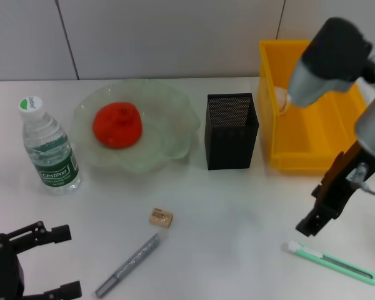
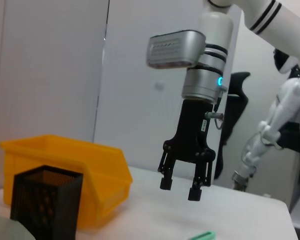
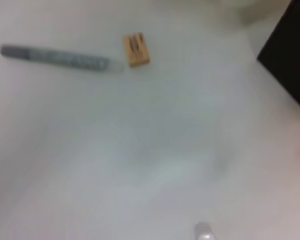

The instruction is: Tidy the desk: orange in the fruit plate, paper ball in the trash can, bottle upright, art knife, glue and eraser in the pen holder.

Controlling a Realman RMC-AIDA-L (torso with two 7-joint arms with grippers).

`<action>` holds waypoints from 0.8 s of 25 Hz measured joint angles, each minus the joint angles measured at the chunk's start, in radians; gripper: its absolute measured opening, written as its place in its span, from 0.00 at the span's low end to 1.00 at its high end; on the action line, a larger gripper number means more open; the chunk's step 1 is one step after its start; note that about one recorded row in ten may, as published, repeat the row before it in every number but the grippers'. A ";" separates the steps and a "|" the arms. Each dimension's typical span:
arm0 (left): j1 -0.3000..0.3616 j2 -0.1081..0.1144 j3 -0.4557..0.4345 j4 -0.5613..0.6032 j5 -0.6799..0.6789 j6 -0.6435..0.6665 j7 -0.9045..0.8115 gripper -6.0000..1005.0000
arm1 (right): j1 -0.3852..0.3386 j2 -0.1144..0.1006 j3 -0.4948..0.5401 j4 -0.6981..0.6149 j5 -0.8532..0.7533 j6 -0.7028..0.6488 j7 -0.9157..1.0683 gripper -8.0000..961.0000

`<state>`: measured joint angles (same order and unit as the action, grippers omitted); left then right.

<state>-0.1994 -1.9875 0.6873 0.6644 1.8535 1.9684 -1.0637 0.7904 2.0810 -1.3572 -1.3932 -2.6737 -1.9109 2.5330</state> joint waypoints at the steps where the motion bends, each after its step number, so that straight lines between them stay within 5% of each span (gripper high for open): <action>1: 0.000 0.000 0.000 0.000 0.000 0.000 0.000 0.86 | 0.000 0.000 0.000 0.000 0.000 0.000 0.000 0.79; 11: -0.007 -0.018 0.001 0.000 0.018 -0.018 0.001 0.86 | -0.015 0.006 -0.173 0.158 -0.018 0.134 0.032 0.79; 20: -0.008 -0.031 0.002 -0.002 0.048 -0.040 0.002 0.86 | -0.013 0.006 -0.230 0.228 -0.024 0.196 0.054 0.79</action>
<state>-0.2074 -2.0182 0.6889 0.6626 1.9016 1.9287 -1.0618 0.7779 2.0867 -1.5869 -1.1648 -2.6981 -1.7148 2.5874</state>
